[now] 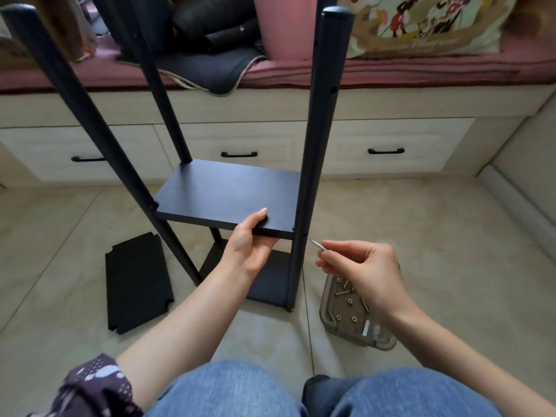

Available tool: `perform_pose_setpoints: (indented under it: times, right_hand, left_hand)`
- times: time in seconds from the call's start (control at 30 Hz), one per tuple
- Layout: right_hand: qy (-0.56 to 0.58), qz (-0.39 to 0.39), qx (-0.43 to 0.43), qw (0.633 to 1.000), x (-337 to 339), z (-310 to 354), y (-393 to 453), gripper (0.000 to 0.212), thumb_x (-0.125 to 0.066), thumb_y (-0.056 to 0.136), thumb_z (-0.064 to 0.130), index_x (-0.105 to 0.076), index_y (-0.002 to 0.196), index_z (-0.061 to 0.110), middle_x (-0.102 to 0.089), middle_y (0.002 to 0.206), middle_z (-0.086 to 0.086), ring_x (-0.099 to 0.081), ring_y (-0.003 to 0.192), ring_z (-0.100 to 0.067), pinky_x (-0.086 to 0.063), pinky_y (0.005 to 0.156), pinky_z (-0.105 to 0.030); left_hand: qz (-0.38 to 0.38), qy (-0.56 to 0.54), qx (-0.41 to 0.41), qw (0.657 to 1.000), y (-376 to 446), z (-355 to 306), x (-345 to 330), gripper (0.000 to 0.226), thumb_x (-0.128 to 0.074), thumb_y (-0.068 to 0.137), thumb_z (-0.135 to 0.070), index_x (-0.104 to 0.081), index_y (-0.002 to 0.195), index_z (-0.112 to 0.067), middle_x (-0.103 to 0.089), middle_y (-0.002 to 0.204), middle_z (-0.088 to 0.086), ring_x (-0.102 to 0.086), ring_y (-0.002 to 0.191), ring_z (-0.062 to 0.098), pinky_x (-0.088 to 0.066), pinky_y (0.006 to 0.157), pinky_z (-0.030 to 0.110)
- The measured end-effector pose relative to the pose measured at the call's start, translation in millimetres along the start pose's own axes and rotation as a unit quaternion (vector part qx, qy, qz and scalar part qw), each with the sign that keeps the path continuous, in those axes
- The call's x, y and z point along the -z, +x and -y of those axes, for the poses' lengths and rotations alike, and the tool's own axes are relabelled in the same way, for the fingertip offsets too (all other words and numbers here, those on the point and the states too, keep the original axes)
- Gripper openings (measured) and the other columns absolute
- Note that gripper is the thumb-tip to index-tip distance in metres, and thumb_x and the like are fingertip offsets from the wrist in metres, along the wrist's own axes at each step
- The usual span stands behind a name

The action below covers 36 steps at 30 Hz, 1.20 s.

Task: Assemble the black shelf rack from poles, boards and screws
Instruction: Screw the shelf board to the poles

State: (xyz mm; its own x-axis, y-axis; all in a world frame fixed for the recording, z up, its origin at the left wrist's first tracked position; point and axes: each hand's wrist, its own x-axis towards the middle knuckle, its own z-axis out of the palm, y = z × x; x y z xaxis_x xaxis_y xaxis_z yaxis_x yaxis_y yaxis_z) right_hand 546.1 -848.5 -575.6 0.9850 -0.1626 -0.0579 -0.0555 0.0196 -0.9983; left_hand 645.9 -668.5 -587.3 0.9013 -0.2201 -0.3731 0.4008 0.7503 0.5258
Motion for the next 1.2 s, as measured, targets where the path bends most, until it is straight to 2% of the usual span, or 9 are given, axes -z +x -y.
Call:
perform_pose_setpoints:
  times: [0.17,0.43,0.57,0.63,0.8,0.93,1.07,1.2]
  right_hand:
    - [-0.006,-0.025,0.015,1.0,-9.6,-6.4,-3.4,0.016,-0.079,0.08,0.011,-0.079,0.095,0.015,-0.077,0.081,-0.001,-0.075,0.081,-0.017,-0.058,0.073,-0.019]
    - [-0.004,-0.039,0.033,0.999,-13.6,-8.5,-1.8,0.021,-0.078,0.079,0.007,-0.077,0.099,0.014,-0.078,0.084,0.0,-0.075,0.084,-0.016,-0.059,0.079,-0.023]
    - [-0.02,-0.048,0.05,0.997,-15.6,-13.8,-2.3,0.021,-0.08,0.078,0.01,-0.078,0.098,0.017,-0.078,0.085,0.002,-0.075,0.085,-0.015,-0.058,0.082,-0.026]
    - [-0.048,-0.061,0.073,0.994,-15.7,-16.1,-1.6,0.02,-0.081,0.078,0.012,-0.079,0.096,0.019,-0.077,0.084,0.006,-0.075,0.084,-0.012,-0.058,0.082,-0.025]
    - [-0.132,-0.071,0.147,0.978,-18.9,-17.7,-4.4,0.024,-0.082,0.076,0.013,-0.078,0.1,0.016,-0.077,0.088,0.009,-0.074,0.084,-0.007,-0.058,0.082,-0.029]
    - [-0.238,-0.085,0.269,0.929,-19.7,-18.1,-5.4,0.028,-0.083,0.074,0.007,-0.077,0.102,0.008,-0.076,0.091,0.003,-0.072,0.082,-0.002,-0.058,0.077,-0.024]
    - [-0.194,-0.082,0.222,0.952,-20.7,-18.4,-5.4,0.027,-0.083,0.075,0.008,-0.077,0.102,0.011,-0.077,0.09,0.006,-0.072,0.081,-0.001,-0.058,0.078,-0.025]
    - [-0.175,-0.076,0.196,0.962,-16.8,-22.0,-4.4,0.026,-0.081,0.077,0.011,-0.077,0.103,0.013,-0.077,0.089,0.007,-0.073,0.083,-0.002,-0.058,0.08,-0.025]
  left_hand:
    - [0.011,0.005,-0.003,1.0,1.8,-0.5,4.6,0.018,-0.051,0.099,-0.004,-0.061,0.113,0.001,-0.075,0.1,0.013,-0.075,0.09,0.025,-0.056,0.089,0.039]
    - [0.007,0.001,-0.007,1.0,4.3,-1.6,9.3,0.046,-0.055,0.096,-0.007,-0.047,0.141,0.002,-0.067,0.119,0.016,-0.071,0.101,0.027,-0.061,0.083,0.037]
    - [0.023,-0.013,0.002,1.0,6.2,-0.4,10.1,0.029,-0.053,0.098,-0.006,-0.056,0.126,0.001,-0.074,0.105,0.013,-0.075,0.092,0.025,-0.062,0.075,0.035]
    - [0.028,-0.014,0.003,1.0,6.7,-0.1,10.1,0.023,-0.052,0.098,-0.005,-0.059,0.119,0.001,-0.075,0.101,0.013,-0.075,0.09,0.024,-0.062,0.075,0.035]
    - [0.02,-0.018,0.002,1.0,7.6,0.0,9.8,0.027,-0.054,0.097,-0.005,-0.057,0.123,0.0,-0.074,0.104,0.013,-0.075,0.092,0.025,-0.061,0.079,0.037]
    - [0.015,-0.022,0.004,1.0,8.3,0.3,10.0,0.032,-0.056,0.096,-0.004,-0.055,0.128,0.001,-0.074,0.106,0.014,-0.074,0.094,0.026,-0.061,0.078,0.037]
    - [0.01,-0.024,0.001,1.0,8.3,0.8,10.6,0.038,-0.057,0.094,-0.004,-0.053,0.132,0.001,-0.072,0.112,0.016,-0.074,0.097,0.027,-0.061,0.08,0.038]
    - [0.018,-0.025,0.002,1.0,9.0,0.4,11.8,0.024,-0.056,0.095,-0.004,-0.059,0.119,0.001,-0.075,0.104,0.015,-0.075,0.093,0.026,-0.062,0.079,0.037]
